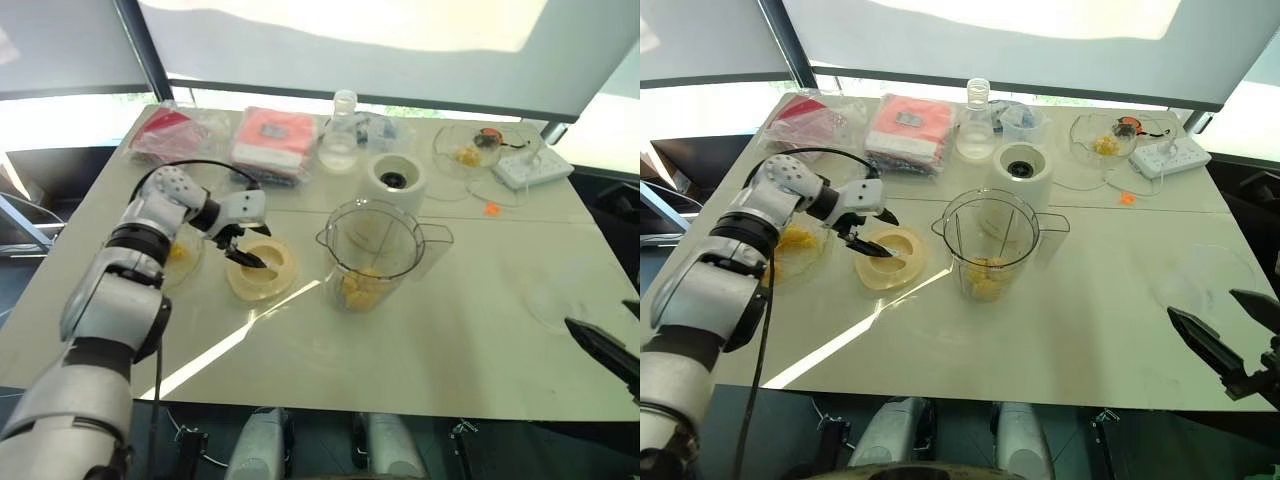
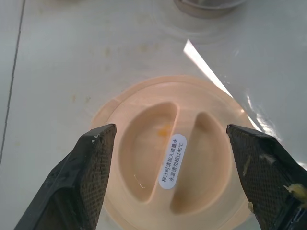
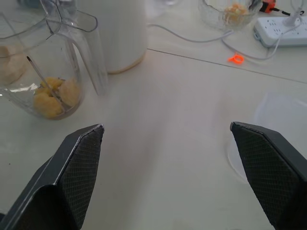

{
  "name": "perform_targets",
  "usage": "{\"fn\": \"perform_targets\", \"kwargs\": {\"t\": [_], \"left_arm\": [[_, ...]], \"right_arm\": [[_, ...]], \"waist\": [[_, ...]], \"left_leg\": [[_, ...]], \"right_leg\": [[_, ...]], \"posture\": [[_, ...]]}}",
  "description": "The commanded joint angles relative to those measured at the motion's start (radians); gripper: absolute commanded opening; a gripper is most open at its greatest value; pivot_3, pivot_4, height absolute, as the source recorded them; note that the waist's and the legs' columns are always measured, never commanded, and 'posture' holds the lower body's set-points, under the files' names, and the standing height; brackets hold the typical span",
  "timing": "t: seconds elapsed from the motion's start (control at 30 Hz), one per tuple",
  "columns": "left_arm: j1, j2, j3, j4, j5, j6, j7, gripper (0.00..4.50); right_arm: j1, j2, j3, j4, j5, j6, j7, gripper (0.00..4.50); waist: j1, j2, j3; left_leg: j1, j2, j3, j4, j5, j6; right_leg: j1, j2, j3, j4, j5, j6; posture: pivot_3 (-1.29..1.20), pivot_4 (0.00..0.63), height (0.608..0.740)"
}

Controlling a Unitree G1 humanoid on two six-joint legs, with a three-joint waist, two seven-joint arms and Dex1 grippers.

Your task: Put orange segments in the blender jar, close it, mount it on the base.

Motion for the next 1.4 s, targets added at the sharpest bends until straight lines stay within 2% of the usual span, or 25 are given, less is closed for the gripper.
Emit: {"fn": "perform_targets", "kwargs": {"t": [0.03,0.27,0.43,0.53,0.73,0.93,1.03,1.2,1.4], "left_arm": [[-0.052,-0.03,-0.018,0.056,0.072,-0.054,0.031,3.83],[-0.061,-0.073,-0.06,0.114,0.199,-0.071,0.124,3.83],[-0.04,-0.092,-0.054,0.131,0.234,-0.045,0.157,3.83],[-0.03,-0.104,-0.035,0.138,0.226,-0.014,0.147,3.08],[-0.013,-0.099,-0.044,0.142,0.261,-0.006,0.179,0.25],[-0.022,-0.082,-0.035,0.136,0.269,-0.034,0.183,0.24],[-0.091,-0.061,0.023,0.12,0.22,-0.052,0.191,0.24],[-0.218,-0.037,0.151,0.086,0.096,-0.065,0.049,0.24],[-0.414,-0.012,0.273,0.068,-0.021,0.039,-0.111,0.24]], "right_arm": [[-0.006,-0.029,-0.029,-0.052,0.098,-0.022,-0.082,4.45],[-0.013,-0.067,-0.015,-0.1,0.207,-0.059,-0.172,4.45],[-0.028,-0.109,0.011,-0.121,0.243,-0.08,-0.215,4.45],[-0.052,-0.129,0.046,-0.112,0.231,-0.085,-0.23,4.5],[-0.088,-0.141,0.087,-0.105,0.215,-0.083,-0.233,4.5],[-0.094,-0.147,0.086,-0.117,0.227,-0.084,-0.227,4.5],[-0.093,-0.131,0.118,-0.128,0.195,-0.083,-0.223,4.5],[-0.109,-0.096,0.207,-0.122,0.14,-0.095,-0.218,4.5],[-0.125,-0.063,0.272,-0.105,0.058,-0.1,-0.193,4.5]], "waist": [[0.0,-0.001,0.001],[-0.002,-0.003,0.002],[-0.001,-0.003,0.001],[-0.001,-0.004,0.001],[0.0,-0.004,0.0],[-0.002,-0.004,0.0],[-0.002,-0.005,0.0],[0.004,-0.009,0.002],[-0.001,-0.009,0.002]], "left_leg": [[0.0,0.0,0.0,0.0,0.0,0.0],[0.0,0.0,0.0,0.0,0.0,0.001],[0.0,0.0,0.0,0.0,0.0,0.001],[0.0,0.0,0.0,0.0,0.0,0.001],[0.001,0.0,0.0,0.001,0.0,0.001],[0.002,0.0,0.0,0.001,0.0,0.001],[0.003,0.001,0.0,0.001,0.0,0.001],[-0.001,0.001,-0.002,0.002,0.0,0.001],[-0.002,-0.002,-0.001,0.002,-0.002,0.003]], "right_leg": [[0.0,0.0,0.0,0.0,0.0,0.0],[0.0,0.0,0.0,0.0,0.0,0.001],[0.0,0.0,0.0,0.0,0.0,0.001],[0.0,0.0,0.0,0.0,0.0,0.001],[0.001,0.0,0.0,0.0,0.0,0.001],[0.002,0.0,0.0,0.002,0.0,0.0],[0.002,0.0,0.0,0.002,0.0,0.0],[0.0,0.001,-0.002,0.002,0.0,0.0],[0.0,-0.001,-0.001,0.0,0.002,0.003]], "posture": [[0.0,0.15,0.74],[0.0,0.15,0.74],[0.0,0.15,0.74],[0.0,0.15,0.74],[0.0,0.15,0.74],[0.0,0.15,0.74],[0.0,0.15,0.74],[0.0,0.15,0.74],[0.0,0.15,0.74]]}}
